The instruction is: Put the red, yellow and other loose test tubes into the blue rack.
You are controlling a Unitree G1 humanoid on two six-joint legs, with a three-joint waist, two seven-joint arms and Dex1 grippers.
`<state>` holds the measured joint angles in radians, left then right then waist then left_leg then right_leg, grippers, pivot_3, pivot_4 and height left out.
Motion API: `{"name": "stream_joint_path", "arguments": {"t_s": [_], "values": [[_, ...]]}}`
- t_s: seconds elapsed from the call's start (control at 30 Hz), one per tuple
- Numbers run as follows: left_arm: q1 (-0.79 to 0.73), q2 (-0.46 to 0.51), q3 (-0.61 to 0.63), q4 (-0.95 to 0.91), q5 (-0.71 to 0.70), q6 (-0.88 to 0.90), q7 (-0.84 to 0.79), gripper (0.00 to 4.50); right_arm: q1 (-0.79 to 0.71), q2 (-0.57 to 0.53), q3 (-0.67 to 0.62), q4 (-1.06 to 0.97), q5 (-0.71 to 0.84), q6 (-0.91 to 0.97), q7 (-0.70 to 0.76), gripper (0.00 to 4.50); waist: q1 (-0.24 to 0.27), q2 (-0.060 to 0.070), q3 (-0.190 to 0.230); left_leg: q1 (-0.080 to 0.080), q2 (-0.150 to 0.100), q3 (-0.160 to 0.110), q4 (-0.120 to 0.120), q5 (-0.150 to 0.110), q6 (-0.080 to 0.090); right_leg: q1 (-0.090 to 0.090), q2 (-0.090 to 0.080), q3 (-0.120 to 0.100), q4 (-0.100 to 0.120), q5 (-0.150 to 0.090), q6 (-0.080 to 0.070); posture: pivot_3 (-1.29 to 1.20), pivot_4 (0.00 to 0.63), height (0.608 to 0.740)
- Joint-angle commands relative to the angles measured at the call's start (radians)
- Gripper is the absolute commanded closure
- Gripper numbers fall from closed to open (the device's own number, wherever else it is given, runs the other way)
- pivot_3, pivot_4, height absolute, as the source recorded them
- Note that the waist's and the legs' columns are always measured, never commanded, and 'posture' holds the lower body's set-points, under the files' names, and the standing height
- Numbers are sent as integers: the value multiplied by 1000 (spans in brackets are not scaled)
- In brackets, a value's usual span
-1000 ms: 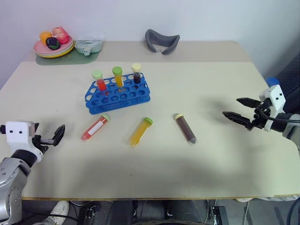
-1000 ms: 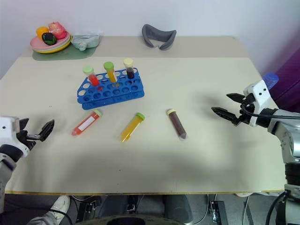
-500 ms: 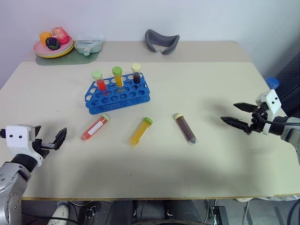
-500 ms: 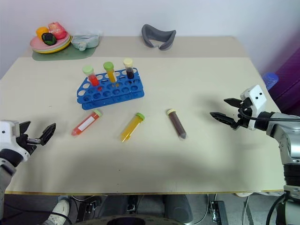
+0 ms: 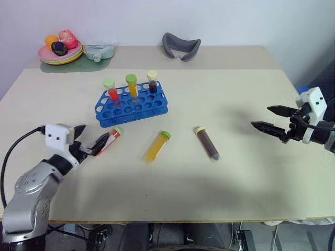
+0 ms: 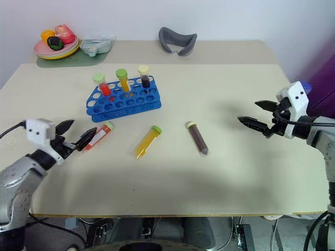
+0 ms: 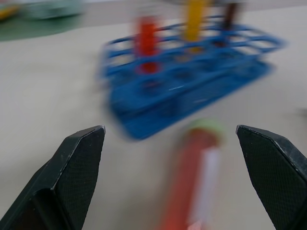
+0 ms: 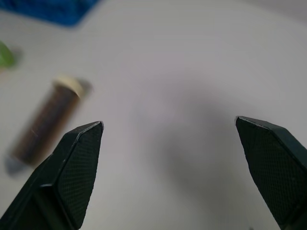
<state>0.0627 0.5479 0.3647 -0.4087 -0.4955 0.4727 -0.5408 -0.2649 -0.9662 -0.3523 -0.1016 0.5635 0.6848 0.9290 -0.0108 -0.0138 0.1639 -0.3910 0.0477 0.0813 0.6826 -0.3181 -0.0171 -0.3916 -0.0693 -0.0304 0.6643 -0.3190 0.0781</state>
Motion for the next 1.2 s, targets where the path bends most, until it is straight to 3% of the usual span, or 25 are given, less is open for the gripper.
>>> {"name": "stream_joint_path", "arguments": {"t_s": [0.03, 0.13, 0.3, 0.37, 0.53, 0.7, 1.2], "values": [[-24, 41, -57, -60, -36, -8, -91, 19, -7, 15, -40, -194, 107, 159, -93, 0, 0, 0, 0, 0, 0, 0, 0, 0, 0, 0, 0, 0, 0, 0, 0, 0, 150, 735], [-28, 73, -172, -104, -7, -44, -177, 19, -41, 38, 59, -378, 146, 332, -231, 0, -2, 0, 0, 0, 0, 0, 0, 0, 0, 0, 0, 0, 0, 0, 0, 0, 150, 735], [-29, 84, -231, -103, -1, -62, -224, 19, -275, 244, 132, -422, 167, 834, -519, 0, -6, 0, 0, 0, 1, 0, 0, 0, -1, -1, 0, 1, 1, 0, 0, 0, 150, 735], [-29, 80, -233, -104, -3, -63, -224, 19, -339, 317, 135, -425, 178, 921, -593, 0, -4, 0, 0, -1, 1, -1, 0, 1, -1, -2, 0, 1, 1, 0, 0, 0, 150, 735], [0, 73, -245, -124, -12, -69, -238, 19, -424, 352, 253, -400, 280, 930, -817, 0, -1, 0, 0, -6, -1, 0, 0, 0, -1, -5, -1, 0, 0, 0, 0, 0, 150, 735], [11, 66, -256, -127, -4, -81, -235, 19, -444, 451, 231, -333, 421, 930, -1037, 0, -5, 0, 0, -6, -1, 0, 0, 0, 0, -6, -1, 0, 1, 0, 0, 0, 150, 735], [27, 76, -307, -200, 12, -104, -262, 19, -500, 372, 392, -74, 992, 921, -1655, 0, -6, 0, 0, -8, 0, 0, 1, 0, 0, -8, 1, 1, 1, 0, 0, 0, 150, 735]]}}
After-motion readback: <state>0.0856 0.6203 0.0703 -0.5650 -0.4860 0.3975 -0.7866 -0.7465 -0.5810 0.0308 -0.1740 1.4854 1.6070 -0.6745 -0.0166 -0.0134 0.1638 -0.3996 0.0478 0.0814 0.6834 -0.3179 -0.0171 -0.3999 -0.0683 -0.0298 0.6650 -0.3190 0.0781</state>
